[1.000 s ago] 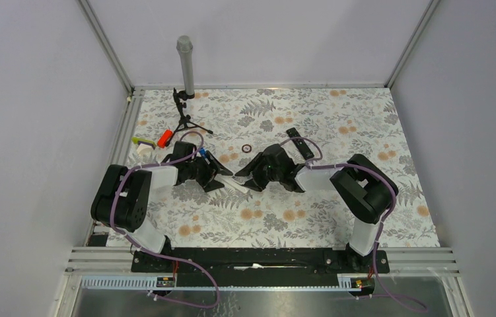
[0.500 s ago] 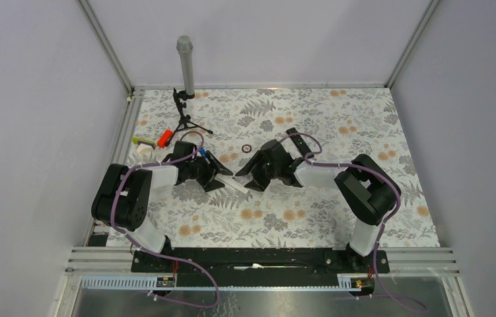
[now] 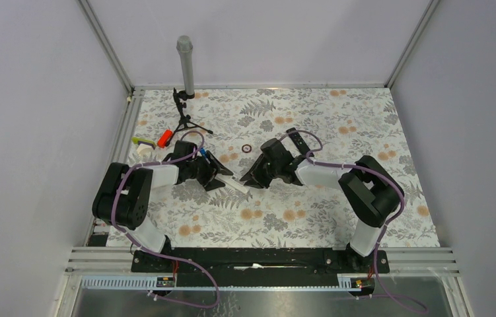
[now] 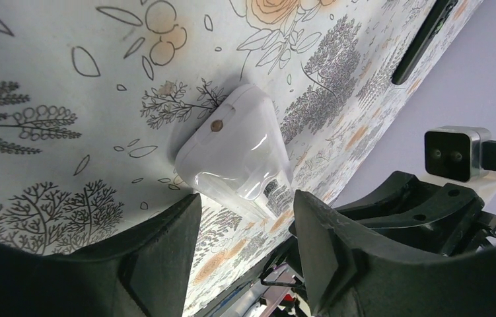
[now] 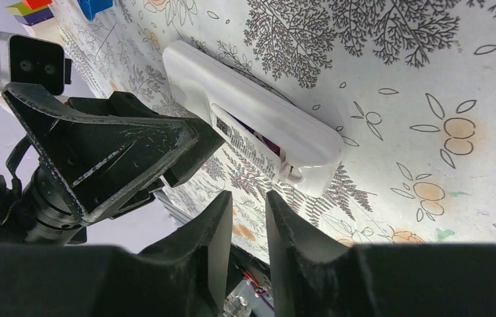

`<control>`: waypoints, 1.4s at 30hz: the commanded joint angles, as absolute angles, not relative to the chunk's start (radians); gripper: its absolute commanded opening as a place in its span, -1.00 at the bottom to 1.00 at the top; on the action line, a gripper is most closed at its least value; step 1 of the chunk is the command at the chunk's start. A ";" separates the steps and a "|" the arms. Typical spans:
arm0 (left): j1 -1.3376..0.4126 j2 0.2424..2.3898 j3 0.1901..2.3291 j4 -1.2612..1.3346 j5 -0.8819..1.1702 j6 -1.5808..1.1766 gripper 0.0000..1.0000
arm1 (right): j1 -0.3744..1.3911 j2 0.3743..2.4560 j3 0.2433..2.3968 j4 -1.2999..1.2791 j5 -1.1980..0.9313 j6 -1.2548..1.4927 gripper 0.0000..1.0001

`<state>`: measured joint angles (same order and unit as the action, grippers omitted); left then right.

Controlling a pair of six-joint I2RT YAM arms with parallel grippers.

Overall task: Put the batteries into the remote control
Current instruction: Load the battery into the remote control.

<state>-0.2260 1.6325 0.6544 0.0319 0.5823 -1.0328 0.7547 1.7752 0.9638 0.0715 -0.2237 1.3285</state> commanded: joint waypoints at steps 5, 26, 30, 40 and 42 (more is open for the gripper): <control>-0.229 1.678 0.648 0.002 0.491 -0.996 0.11 | 0.761 1.774 1.023 0.039 -0.181 1.265 -0.55; -0.229 1.695 0.643 0.006 0.498 -0.990 -0.16 | 0.764 1.921 1.095 -0.077 -0.184 1.168 -0.77; -0.229 1.685 0.642 0.008 0.502 -0.994 -0.22 | 0.764 1.916 1.103 -0.083 -0.164 1.147 -0.78; -0.206 1.408 0.852 -0.282 0.394 -0.855 0.06 | 0.752 1.704 1.237 -0.053 -0.090 0.831 -0.30; -0.184 1.342 0.899 -0.373 0.362 -0.803 0.19 | 0.732 1.636 1.244 -0.132 -0.016 0.763 -0.14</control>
<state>-0.2169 1.4887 0.7753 -0.2077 0.4667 -0.9279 0.7532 1.8153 1.1637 -0.0471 -0.1566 0.9527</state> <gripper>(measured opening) 0.552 0.376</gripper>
